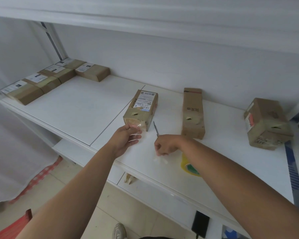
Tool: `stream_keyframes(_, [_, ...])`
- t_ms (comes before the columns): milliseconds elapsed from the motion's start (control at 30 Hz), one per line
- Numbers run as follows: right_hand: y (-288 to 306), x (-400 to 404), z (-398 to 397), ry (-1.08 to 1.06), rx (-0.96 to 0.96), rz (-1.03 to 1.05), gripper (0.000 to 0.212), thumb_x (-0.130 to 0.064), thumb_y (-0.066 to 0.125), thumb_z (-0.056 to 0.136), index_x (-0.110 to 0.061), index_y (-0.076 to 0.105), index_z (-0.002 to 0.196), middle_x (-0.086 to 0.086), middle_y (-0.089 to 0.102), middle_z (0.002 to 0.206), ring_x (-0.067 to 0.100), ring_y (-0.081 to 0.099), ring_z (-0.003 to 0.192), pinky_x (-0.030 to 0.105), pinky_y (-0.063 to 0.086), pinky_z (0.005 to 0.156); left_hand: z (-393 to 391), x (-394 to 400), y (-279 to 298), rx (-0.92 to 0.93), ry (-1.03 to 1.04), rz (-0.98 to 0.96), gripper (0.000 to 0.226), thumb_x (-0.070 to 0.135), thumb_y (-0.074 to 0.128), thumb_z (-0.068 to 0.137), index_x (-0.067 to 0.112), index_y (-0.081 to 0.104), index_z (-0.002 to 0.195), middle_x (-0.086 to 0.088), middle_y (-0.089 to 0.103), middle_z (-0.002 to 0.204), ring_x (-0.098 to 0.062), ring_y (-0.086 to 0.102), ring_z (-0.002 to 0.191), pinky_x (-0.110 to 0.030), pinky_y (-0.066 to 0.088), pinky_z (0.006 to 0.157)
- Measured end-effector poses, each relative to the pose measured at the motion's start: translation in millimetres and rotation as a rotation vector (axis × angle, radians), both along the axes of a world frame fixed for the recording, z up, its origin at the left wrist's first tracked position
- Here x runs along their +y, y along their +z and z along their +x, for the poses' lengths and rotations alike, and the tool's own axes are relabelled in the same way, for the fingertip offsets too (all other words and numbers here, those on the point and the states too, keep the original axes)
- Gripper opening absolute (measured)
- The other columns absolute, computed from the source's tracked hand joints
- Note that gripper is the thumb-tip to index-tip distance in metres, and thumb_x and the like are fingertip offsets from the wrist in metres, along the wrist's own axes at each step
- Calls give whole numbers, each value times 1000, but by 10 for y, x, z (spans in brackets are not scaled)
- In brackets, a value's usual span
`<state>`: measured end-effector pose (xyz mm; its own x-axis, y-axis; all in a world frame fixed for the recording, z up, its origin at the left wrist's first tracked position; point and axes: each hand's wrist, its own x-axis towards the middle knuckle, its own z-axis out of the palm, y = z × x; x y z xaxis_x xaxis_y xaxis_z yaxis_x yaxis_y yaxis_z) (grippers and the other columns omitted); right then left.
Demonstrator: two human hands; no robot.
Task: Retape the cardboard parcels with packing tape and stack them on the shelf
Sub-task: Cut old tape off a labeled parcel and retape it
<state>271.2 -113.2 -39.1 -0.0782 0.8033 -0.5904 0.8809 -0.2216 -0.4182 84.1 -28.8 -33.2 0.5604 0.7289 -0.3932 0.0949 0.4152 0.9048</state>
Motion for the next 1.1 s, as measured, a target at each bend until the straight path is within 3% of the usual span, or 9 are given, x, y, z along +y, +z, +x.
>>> stream_keyframes(133, [-94, 25, -50, 49, -112, 15, 16, -23, 66, 90, -20, 60, 75, 4, 70, 99, 18, 61, 86, 30, 47, 73, 2, 0, -25, 3, 4, -7, 5, 14, 60, 98, 16, 63, 101, -3, 70, 92, -14, 66, 76, -26, 51, 73])
stream_keyframes(267, [-143, 62, -100, 91, -179, 8, 10, -23, 67, 90, -14, 63, 91, 8, 68, 109, 26, 62, 100, 32, 47, 77, 4, 5, -33, 12, 4, -6, 5, 14, 59, 98, 16, 63, 100, -3, 70, 93, -14, 66, 77, -27, 51, 73])
stream_keyframes(467, [-145, 73, -92, 111, -273, 23, 26, -31, 70, 88, -8, 64, 101, 9, 65, 107, 28, 63, 96, 36, 51, 80, 8, 13, -25, 25, -2, -2, 5, 15, 59, 98, 16, 62, 102, -2, 71, 91, -14, 66, 78, -27, 51, 74])
stream_keyframes(600, [-118, 66, -90, 132, -320, 16, 25, -34, 69, 89, -14, 57, 95, 6, 57, 97, 28, 60, 92, 35, 50, 79, -16, 22, -7, 28, -2, -2, 5, 16, 61, 97, 16, 63, 101, -2, 71, 91, -14, 66, 78, -26, 50, 74])
stream_keyframes(767, [-89, 68, -104, 97, -337, -39, 31, -36, 68, 90, -13, 51, 78, 7, 60, 96, 27, 59, 82, 31, 46, 70, -57, 23, 14, 51, -9, 13, 7, 16, 61, 97, 16, 63, 104, -2, 71, 92, -14, 66, 78, -26, 50, 75])
stream_keyframes(867, [-26, 52, -97, 74, -343, -50, 35, -40, 69, 89, -8, 56, 87, 8, 62, 94, 25, 60, 79, 33, 48, 69, -93, 38, 21, 81, -10, 42, 6, 14, 62, 96, 16, 63, 102, -2, 71, 93, -14, 66, 78, -27, 49, 74])
stream_keyframes(967, [112, 48, -44, -31, -232, 27, 32, -34, 64, 90, -3, 67, 90, 9, 69, 85, 24, 63, 71, 31, 49, 68, -87, 27, 37, 142, -9, 131, 5, 13, 64, 94, 16, 62, 98, -1, 72, 90, -14, 65, 77, -27, 49, 74])
stream_keyframes(1100, [280, 67, -51, -437, 257, 310, 34, -36, 49, 95, -7, 67, 88, 6, 68, 73, 19, 62, 63, 31, 46, 64, -13, -23, 89, 177, -9, 254, 10, 11, 68, 92, 13, 59, 97, 0, 72, 86, -15, 65, 76, -26, 50, 72])
